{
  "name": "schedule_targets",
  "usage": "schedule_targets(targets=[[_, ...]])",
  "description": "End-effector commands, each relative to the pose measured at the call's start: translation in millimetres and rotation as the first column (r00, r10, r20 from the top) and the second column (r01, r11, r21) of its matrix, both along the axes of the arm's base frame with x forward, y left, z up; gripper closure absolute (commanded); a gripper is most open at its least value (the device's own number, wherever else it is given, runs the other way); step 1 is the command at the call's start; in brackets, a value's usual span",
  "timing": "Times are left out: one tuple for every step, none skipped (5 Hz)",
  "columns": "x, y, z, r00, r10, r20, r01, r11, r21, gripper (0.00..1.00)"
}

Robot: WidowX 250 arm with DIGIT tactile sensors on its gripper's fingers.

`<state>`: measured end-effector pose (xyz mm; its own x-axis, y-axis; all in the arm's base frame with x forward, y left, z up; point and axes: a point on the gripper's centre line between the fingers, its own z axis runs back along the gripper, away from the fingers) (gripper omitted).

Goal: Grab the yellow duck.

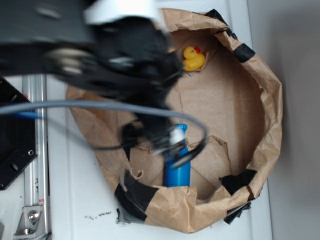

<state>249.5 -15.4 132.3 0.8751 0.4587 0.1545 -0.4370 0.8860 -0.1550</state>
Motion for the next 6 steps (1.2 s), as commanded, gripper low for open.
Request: schedule_targets(targets=[[51, 17, -27, 0.991, 0.046, 0.127, -0.062, 0.990, 0.128, 0.00], [58, 25, -45, 0.994, -0.046, 0.096, 0.024, 0.977, 0.213, 0.00], [62, 33, -53, 0.994, -0.085, 0.074, 0.067, 0.972, 0.223, 0.00], [66, 41, -56, 0.995, -0.073, 0.065, 0.055, 0.969, 0.240, 0.00], [68, 48, -56, 0.995, -0.071, 0.064, 0.055, 0.973, 0.224, 0.00], [67, 55, -60, 0.996, -0.073, 0.045, 0.061, 0.974, 0.219, 0.00]])
